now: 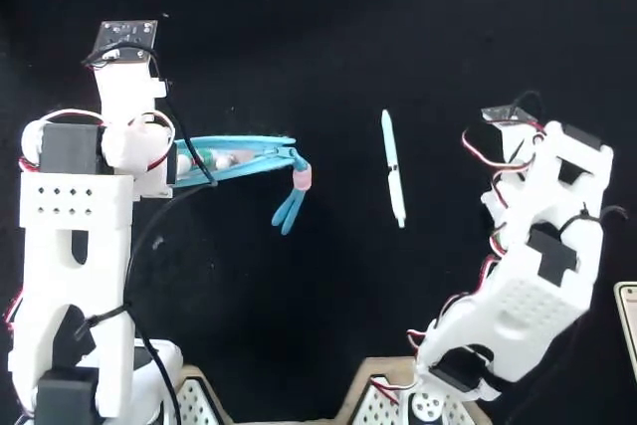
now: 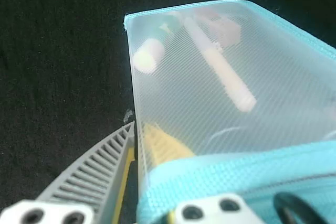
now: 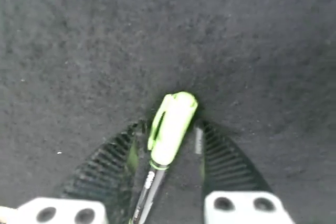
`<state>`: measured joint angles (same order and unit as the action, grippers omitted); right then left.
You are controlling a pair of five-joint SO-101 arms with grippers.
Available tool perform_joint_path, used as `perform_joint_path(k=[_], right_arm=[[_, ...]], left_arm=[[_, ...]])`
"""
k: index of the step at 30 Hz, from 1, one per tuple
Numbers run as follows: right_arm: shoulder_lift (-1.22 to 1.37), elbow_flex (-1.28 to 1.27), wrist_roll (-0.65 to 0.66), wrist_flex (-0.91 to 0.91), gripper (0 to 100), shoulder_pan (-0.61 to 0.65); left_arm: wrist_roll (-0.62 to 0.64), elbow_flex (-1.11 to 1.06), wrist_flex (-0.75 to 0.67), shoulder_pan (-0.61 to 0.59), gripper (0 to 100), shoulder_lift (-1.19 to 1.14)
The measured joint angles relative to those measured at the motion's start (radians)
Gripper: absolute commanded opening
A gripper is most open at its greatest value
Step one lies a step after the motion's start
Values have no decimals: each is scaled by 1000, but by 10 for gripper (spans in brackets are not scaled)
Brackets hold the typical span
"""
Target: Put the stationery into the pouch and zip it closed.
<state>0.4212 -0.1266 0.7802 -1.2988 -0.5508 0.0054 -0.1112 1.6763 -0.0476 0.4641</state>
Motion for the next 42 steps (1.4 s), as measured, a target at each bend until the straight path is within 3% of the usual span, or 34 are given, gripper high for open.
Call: perform_joint_path(k=[8,17,26,35,42], right_arm=[[-58,12,0,-63,11,0],[-393,-72,6,-183,11,-3],[-772,-331,-3,-114,11,98],[-1289,-411,-226,-107,11,358],[-1674,-411,-562,-66,11,638]], left_arm=[[0,0,0,0,30,0],[0,0,0,0,30,0],[0,0,0,0,30,0],[0,0,0,0,30,0],[0,-6,0,0,30,0]])
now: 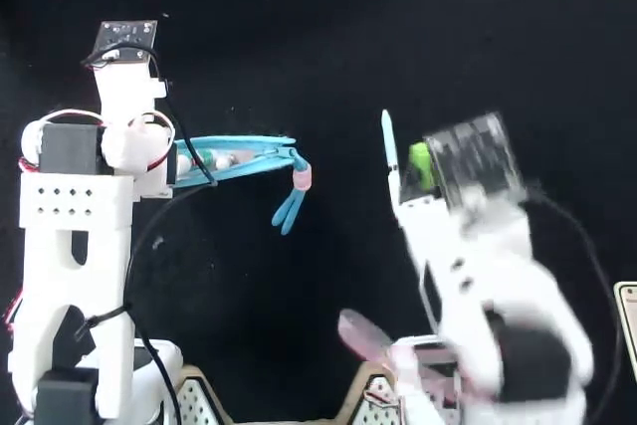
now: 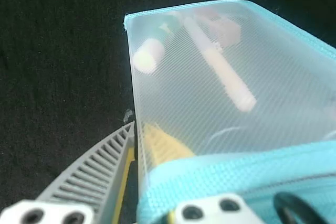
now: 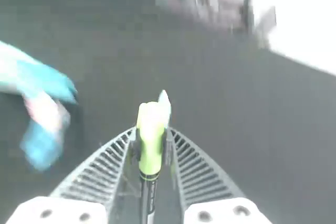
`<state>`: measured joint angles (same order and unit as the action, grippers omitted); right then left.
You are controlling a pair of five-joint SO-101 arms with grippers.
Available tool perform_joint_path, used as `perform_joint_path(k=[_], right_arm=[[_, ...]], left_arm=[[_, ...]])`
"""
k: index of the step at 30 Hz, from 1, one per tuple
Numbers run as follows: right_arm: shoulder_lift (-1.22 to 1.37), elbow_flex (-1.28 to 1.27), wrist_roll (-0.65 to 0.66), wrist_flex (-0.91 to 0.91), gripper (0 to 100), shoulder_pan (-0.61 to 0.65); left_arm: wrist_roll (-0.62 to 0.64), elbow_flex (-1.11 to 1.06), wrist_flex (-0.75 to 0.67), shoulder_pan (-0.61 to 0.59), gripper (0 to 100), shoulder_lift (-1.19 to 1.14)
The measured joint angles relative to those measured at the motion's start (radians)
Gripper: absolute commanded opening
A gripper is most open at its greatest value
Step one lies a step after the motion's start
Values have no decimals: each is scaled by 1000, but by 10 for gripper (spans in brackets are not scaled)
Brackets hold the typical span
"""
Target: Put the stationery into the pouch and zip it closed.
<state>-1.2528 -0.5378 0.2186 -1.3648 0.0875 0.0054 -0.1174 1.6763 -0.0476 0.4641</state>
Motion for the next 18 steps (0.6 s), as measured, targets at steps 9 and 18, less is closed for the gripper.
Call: perform_joint_path(k=[9,18], right_arm=[[-296,-28,-204,296,11,431],[-327,-298,-210,770,11,644]], left_arm=[[0,-3,0,0,30,2],[0,-5,0,0,30,2]])
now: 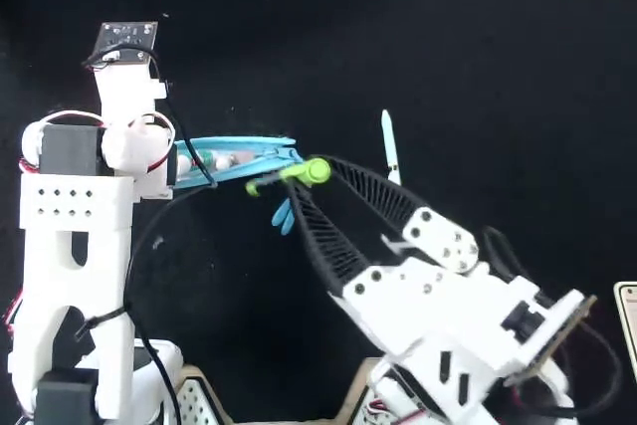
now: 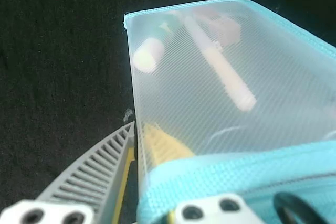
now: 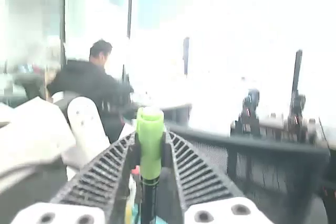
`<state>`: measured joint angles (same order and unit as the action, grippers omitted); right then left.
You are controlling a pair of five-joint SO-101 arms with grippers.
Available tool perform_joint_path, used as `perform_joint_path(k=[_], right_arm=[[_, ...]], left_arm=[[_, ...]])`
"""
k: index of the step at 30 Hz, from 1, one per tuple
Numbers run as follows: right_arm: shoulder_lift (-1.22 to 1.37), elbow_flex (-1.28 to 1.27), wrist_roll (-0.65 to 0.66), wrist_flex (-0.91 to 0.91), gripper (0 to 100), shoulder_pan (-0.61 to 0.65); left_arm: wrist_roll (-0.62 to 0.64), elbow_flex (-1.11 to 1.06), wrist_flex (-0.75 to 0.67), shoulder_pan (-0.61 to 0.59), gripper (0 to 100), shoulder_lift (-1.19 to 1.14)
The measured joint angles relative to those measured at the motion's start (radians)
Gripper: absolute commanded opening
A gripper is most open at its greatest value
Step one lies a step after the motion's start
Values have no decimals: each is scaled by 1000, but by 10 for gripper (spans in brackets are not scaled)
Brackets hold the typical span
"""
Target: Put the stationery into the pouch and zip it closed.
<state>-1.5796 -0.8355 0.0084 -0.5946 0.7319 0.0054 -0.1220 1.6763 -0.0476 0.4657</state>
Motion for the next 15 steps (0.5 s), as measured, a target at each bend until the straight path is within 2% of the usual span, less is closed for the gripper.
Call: perform_joint_path(k=[7,15], right_arm=[[0,-226,0,287,11,6],[14,-423,0,483,11,6]], left_arm=[[0,0,0,0,30,0],[0,0,0,0,30,0]])
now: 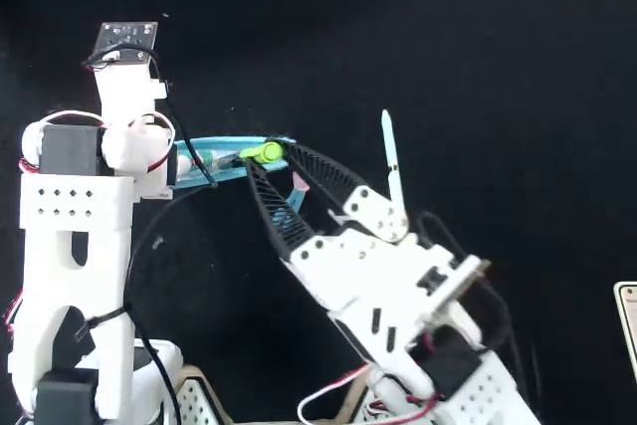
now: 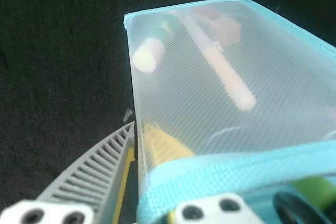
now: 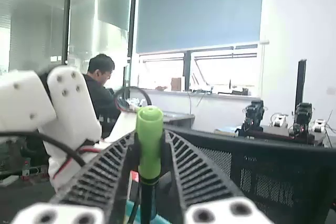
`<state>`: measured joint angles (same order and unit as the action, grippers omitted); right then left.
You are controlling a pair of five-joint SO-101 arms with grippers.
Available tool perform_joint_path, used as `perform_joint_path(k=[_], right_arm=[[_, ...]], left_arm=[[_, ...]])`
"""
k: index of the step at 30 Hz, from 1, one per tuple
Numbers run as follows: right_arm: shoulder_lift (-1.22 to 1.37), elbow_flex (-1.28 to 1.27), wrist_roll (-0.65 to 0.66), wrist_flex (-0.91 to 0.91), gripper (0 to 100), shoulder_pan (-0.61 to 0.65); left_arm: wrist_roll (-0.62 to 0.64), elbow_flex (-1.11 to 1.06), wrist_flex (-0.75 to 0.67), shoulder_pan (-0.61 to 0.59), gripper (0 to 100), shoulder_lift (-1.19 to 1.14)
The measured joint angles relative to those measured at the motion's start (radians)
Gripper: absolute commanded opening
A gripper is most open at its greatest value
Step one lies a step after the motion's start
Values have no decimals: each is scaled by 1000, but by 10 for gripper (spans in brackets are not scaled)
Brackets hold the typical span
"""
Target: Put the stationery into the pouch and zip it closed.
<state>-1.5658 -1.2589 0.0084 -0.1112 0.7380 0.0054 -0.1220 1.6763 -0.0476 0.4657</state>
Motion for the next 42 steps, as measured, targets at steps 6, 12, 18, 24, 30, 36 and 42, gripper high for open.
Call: perform_joint_path(k=[6,12,18,24,30,36,42], right_arm=[[2,-89,0,34,11,0],[3,-110,2,34,11,5],[178,-49,2,3,13,20],[373,152,2,-181,145,58],[396,328,-6,-489,182,68],[396,480,-6,-692,87,66],[396,660,-6,-835,152,-80]], left_arm=[[0,0,0,0,30,0],[0,0,0,0,30,0],[0,0,0,0,30,0],[0,0,0,0,30,0],[0,0,0,0,30,0],[0,0,0,0,30,0],[0,0,0,0,30,0]])
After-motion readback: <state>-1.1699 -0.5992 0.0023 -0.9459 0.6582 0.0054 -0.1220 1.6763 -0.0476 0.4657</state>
